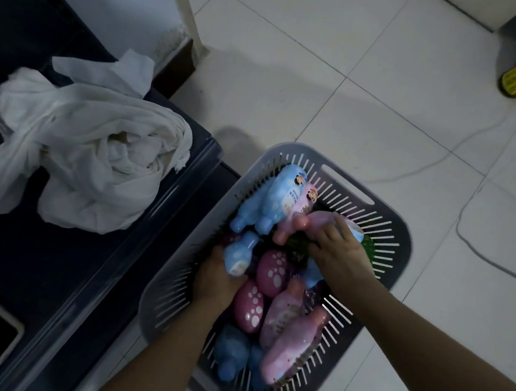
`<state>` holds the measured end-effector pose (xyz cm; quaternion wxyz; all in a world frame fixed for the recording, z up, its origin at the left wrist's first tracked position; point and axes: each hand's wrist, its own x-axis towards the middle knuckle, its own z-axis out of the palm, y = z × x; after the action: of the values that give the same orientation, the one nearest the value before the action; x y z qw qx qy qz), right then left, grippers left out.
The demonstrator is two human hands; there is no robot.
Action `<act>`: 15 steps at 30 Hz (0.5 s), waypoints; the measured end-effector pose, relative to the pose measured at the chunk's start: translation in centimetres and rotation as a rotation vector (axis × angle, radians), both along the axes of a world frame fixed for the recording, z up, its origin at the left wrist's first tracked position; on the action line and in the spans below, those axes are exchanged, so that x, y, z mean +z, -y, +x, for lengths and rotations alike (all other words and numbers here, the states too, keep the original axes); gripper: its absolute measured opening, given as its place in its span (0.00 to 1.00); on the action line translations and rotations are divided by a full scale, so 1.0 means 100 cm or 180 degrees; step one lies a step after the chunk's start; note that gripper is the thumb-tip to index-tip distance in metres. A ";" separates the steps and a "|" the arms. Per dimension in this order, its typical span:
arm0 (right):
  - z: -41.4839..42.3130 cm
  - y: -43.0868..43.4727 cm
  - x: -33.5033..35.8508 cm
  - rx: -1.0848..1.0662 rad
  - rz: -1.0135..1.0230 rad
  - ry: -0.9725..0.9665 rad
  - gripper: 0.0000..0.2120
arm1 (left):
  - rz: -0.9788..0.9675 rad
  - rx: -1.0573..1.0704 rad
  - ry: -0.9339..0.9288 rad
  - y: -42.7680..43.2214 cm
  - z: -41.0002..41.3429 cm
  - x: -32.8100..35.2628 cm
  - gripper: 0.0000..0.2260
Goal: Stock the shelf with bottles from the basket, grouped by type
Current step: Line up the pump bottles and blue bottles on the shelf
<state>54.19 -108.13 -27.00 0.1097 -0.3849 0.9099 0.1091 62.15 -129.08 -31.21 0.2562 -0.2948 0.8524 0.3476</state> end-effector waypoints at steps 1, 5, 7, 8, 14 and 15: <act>-0.002 0.000 0.008 -0.0081 0.0002 0.0035 0.18 | 0.0097 0.0159 -0.0036 -0.001 0.001 0.009 0.27; -0.013 -0.004 0.046 -0.0829 0.0157 0.0582 0.29 | 0.0796 0.1044 -0.0200 -0.003 0.004 0.048 0.26; -0.014 -0.010 0.065 -0.1345 -0.0163 0.1615 0.28 | 0.1212 0.1503 -0.0221 -0.003 0.004 0.074 0.23; -0.014 -0.012 0.075 -0.1695 -0.0747 0.2188 0.26 | 0.1455 0.1718 -0.0249 -0.002 0.005 0.089 0.21; 0.010 0.004 0.165 -0.2998 -0.2766 0.4133 0.21 | 0.2410 0.2112 -0.0497 0.009 0.019 0.198 0.25; 0.012 0.010 0.183 -0.3052 -0.2868 0.4261 0.22 | 0.2383 0.2090 -0.0526 0.010 0.021 0.215 0.28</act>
<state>55.44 -109.16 -8.65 0.4842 0.0422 0.6755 -0.5545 64.26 -130.13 -9.66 0.1532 -0.4067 0.5490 0.7139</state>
